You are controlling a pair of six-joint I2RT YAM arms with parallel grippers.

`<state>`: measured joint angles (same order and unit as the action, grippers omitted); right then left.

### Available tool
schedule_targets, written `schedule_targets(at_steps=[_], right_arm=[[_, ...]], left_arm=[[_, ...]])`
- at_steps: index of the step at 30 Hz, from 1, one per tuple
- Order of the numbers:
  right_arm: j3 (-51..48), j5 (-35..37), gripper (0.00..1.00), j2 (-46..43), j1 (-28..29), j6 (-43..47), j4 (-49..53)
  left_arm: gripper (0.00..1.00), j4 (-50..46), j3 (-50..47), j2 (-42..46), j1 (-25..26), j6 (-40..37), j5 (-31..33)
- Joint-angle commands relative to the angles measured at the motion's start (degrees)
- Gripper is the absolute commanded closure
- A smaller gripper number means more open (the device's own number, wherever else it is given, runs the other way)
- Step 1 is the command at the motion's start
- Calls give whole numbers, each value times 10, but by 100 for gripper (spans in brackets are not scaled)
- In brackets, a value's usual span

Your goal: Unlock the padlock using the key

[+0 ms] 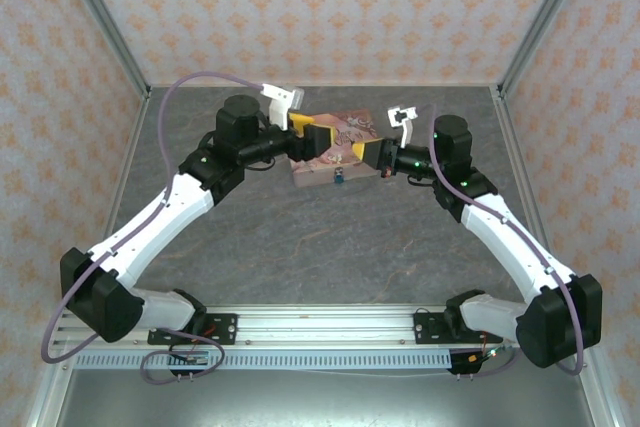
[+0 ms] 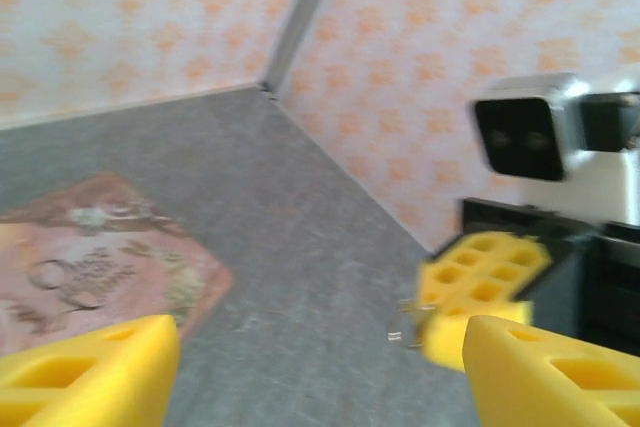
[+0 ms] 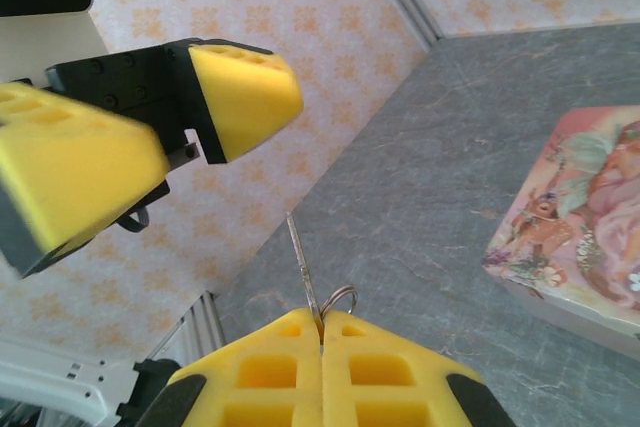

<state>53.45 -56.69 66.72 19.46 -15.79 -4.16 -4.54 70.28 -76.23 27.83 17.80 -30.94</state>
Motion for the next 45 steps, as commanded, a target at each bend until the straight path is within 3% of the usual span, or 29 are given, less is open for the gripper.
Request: schedule_targets(at_steps=[1,10,23,29,35,39,45], right_arm=[[-8,71,100,-17,-3,10,18],[-13,266,100,-19,-11,7,112],[-13,457,100,-40,-32,9,255],[-22,492,100,-58,-34,9,292],[-27,507,100,-65,-35,11,299],[-25,509,100,-65,-35,14,302],[-24,503,100,-58,-37,19,302]], left_arm=[[22,-18,-15,-7,-31,57,100],[22,-25,5,-137,-22,93,50],[30,-119,260,-405,67,58,18],[31,-199,383,-497,82,25,47],[31,-229,445,-545,85,15,47],[34,-243,432,-546,87,8,52],[36,-228,334,-499,93,-2,48]])
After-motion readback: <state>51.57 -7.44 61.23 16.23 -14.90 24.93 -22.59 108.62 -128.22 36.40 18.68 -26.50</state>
